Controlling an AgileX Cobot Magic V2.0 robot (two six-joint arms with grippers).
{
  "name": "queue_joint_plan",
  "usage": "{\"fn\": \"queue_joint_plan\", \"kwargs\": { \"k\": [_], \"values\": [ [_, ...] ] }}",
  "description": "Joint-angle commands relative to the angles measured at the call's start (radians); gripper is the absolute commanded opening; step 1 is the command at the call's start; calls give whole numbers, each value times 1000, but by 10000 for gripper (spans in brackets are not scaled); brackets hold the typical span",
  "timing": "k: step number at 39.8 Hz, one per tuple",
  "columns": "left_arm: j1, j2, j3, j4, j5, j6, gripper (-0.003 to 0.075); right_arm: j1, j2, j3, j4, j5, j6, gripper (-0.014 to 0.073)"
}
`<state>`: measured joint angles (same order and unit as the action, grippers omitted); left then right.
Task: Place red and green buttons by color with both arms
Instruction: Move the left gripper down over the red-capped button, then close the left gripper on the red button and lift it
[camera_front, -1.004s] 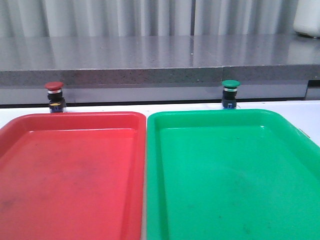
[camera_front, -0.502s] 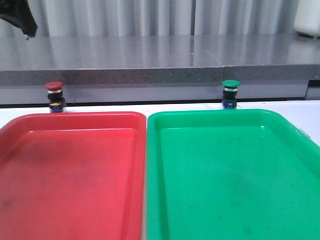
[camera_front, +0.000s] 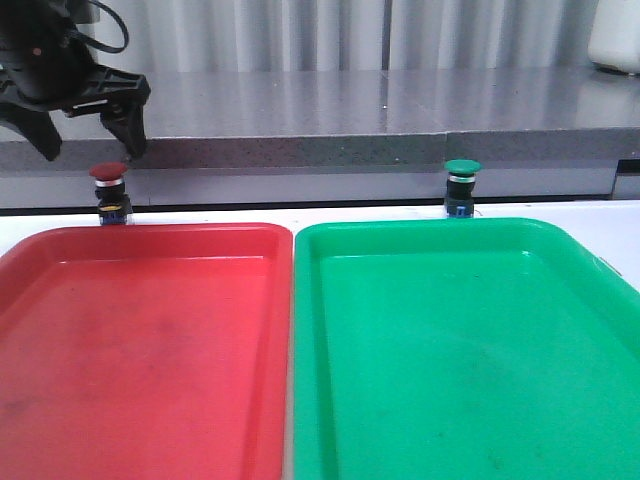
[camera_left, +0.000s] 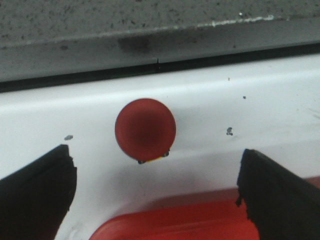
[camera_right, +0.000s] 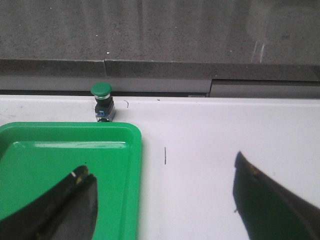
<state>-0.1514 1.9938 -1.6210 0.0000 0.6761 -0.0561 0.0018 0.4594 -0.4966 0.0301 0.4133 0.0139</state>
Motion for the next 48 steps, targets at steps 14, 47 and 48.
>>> {"fn": "queue_joint_plan", "kwargs": {
  "k": [14,47,48],
  "values": [
    [5,109,-175,0,-51,-6,514,0,11,-35,1,-72,-1,577],
    [11,-74,-136,0,17,-5,188,0,11,-35,1,-72,-1,577],
    [9,-102,-120,0,22,-3,188,0,11,-35,1,-72,-1,577]
  ]
}}
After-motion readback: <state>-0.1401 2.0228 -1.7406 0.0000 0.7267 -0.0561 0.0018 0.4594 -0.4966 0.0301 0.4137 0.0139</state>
